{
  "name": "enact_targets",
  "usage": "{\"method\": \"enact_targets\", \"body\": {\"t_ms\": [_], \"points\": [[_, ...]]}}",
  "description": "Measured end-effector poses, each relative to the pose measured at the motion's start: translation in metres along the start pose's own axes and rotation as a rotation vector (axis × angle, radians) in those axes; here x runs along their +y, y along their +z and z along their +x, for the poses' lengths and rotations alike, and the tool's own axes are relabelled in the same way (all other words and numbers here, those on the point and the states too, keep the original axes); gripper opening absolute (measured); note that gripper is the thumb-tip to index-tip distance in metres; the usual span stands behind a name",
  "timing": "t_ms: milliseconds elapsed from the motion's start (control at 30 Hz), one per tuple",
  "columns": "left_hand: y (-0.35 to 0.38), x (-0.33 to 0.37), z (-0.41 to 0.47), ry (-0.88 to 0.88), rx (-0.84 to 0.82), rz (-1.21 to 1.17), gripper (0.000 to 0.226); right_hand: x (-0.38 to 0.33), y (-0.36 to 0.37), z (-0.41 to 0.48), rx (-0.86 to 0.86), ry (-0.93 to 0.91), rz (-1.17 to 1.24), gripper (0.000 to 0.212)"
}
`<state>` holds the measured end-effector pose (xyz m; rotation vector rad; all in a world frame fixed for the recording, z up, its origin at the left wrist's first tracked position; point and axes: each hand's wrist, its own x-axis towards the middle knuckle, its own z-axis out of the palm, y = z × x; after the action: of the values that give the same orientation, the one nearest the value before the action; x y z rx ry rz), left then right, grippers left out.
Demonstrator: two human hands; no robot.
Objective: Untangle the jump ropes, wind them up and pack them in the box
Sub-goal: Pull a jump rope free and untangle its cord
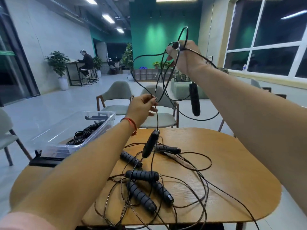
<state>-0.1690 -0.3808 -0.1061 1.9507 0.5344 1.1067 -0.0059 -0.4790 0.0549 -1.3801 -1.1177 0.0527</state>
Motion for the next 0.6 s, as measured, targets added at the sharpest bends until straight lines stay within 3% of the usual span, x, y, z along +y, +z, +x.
{"method": "enact_targets", "body": {"t_ms": [100, 267, 600], "points": [[-0.005, 0.015, 0.011, 0.107, 0.020, 0.101, 0.018, 0.009, 0.000, 0.001, -0.056, -0.073, -0.172, 0.018], [-0.018, 0.021, 0.025, 0.172, 0.074, 0.254, 0.014, 0.015, -0.004, 0.004, -0.089, -0.050, -0.143, 0.018], [-0.032, 0.019, 0.032, 0.015, 0.146, 0.159, 0.017, 0.023, -0.005, 0.004, -0.137, 0.038, -0.019, 0.013]]}}
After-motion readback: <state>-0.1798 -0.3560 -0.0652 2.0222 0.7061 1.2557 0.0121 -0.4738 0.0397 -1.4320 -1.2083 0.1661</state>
